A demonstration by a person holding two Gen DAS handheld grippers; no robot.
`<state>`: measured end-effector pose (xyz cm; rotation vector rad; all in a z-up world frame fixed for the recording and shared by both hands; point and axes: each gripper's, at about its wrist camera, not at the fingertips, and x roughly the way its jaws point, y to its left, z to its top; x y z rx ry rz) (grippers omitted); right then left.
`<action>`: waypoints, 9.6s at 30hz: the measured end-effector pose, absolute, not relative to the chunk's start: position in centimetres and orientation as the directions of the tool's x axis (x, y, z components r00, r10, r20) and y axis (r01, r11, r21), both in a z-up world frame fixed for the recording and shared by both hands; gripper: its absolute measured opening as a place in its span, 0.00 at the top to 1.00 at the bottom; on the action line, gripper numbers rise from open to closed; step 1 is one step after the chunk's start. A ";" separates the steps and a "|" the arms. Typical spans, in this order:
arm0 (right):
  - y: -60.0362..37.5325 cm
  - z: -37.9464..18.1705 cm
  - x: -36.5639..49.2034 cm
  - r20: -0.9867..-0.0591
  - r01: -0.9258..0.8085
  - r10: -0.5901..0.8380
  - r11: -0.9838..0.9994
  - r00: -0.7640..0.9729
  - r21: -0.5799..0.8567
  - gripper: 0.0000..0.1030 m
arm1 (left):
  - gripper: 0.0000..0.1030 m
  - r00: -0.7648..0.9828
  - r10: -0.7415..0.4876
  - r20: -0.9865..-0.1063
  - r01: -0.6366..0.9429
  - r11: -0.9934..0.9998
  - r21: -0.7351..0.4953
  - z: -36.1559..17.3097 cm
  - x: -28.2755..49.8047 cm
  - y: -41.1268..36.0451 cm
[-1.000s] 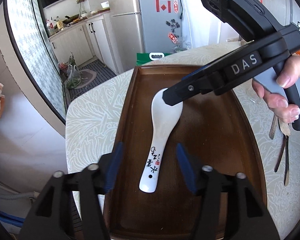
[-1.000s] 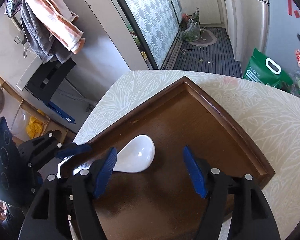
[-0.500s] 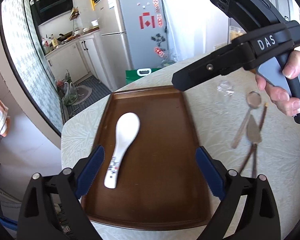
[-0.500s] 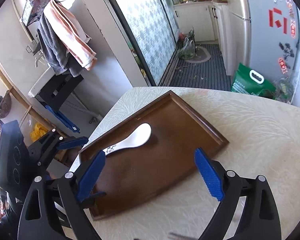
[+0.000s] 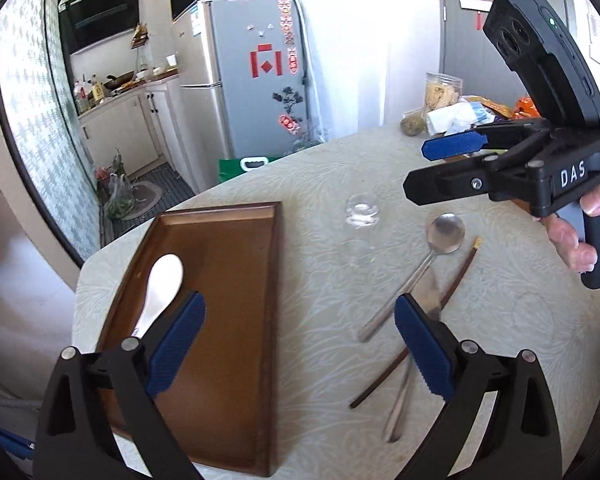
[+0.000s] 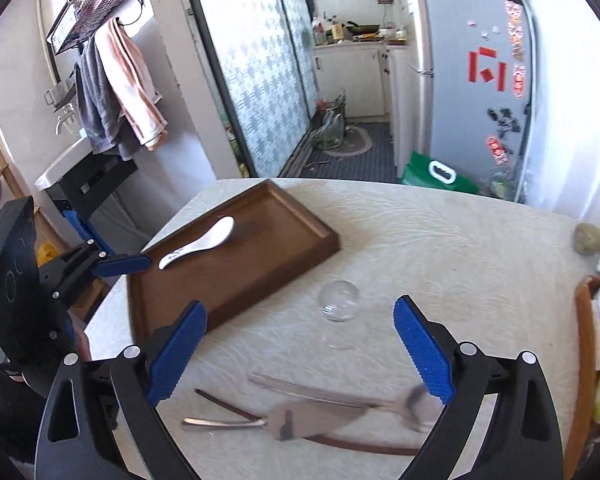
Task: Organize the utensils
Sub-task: 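Move the right tool to the clear glass and close around it, then carry the glass with the right tool into the tray and release it, then withdraw the right tool from the tray toward the remaining utensils, then lower the left tool onto the cake server handle and close on it, then carry the cake server with the left tool into the tray and open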
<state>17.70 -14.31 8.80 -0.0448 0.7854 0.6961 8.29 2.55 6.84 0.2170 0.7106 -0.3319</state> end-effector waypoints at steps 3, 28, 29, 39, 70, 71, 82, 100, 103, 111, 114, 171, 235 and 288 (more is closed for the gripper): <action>-16.1 8.1 17.7 -0.662 -0.571 0.542 0.795 0.517 0.206 0.07 | 0.06 0.705 -0.254 -0.663 0.394 0.916 0.068 6.6 8.8 1.3; -15.0 4.3 21.5 -0.722 -0.615 0.545 0.760 0.426 0.211 0.32 | 0.05 0.659 -0.305 -0.688 0.416 0.909 -0.006 1.5 15.1 -2.1; -14.7 4.2 21.8 -0.726 -0.618 0.546 0.757 0.417 0.214 0.34 | 0.05 0.653 -0.311 -0.690 0.417 0.909 -0.014 1.4 15.3 -2.0; -12.4 3.3 22.8 -0.744 -0.659 0.564 0.717 0.360 0.225 0.54 | 0.29 0.617 -0.328 -0.715 0.415 0.908 -0.058 0.4 17.3 -1.9; -11.8 2.9 23.1 -0.751 -0.671 0.556 0.711 0.356 0.209 0.65 | 0.57 0.534 -0.381 -0.755 0.431 0.891 -0.145 -0.7 20.1 -2.9; -11.9 2.9 23.2 -0.751 -0.668 0.556 0.713 0.356 0.211 0.65 | 0.57 0.534 -0.381 -0.755 0.434 0.890 -0.142 -0.7 20.1 -3.0; -12.3 3.4 23.2 -0.745 -0.662 0.555 0.720 0.370 0.208 0.67 | 0.60 0.545 -0.394 -0.740 0.460 0.878 -0.129 -0.3 19.7 -3.1; -4.9 7.5 21.8 -0.722 -0.734 0.586 0.659 0.367 0.162 0.68 | 0.60 0.635 -0.341 -0.694 0.379 0.919 -0.105 3.4 17.6 3.2; -2.3 7.4 22.1 -0.727 -0.754 0.589 0.639 0.353 0.152 0.68 | 0.60 0.639 -0.313 -0.703 0.342 0.934 -0.104 3.2 17.9 5.1; 1.7 5.9 23.6 -0.743 -0.774 0.593 0.612 0.310 0.165 0.68 | 0.61 0.622 -0.228 -0.749 0.262 0.962 -0.075 2.0 19.2 8.1; 2.3 5.4 24.0 -0.741 -0.776 0.600 0.606 0.301 0.174 0.68 | 0.61 0.608 -0.213 -0.765 0.238 0.968 -0.081 1.9 19.8 8.7; -8.3 9.2 23.4 -0.642 -0.676 0.646 0.690 0.413 0.258 0.10 | 0.05 0.692 -0.292 -0.661 0.330 0.941 -0.070 7.1 12.1 9.4; -13.7 0.3 12.0 -0.785 -0.757 0.536 0.639 0.310 0.138 0.51 | 0.40 0.526 -0.366 -0.768 0.456 0.883 -0.109 -1.0 3.5 -0.3; -16.6 -3.5 17.0 -0.596 -0.191 0.785 0.620 0.172 0.761 0.89 | 0.76 0.524 -0.342 -0.780 0.529 0.848 -0.016 -1.1 3.2 -1.7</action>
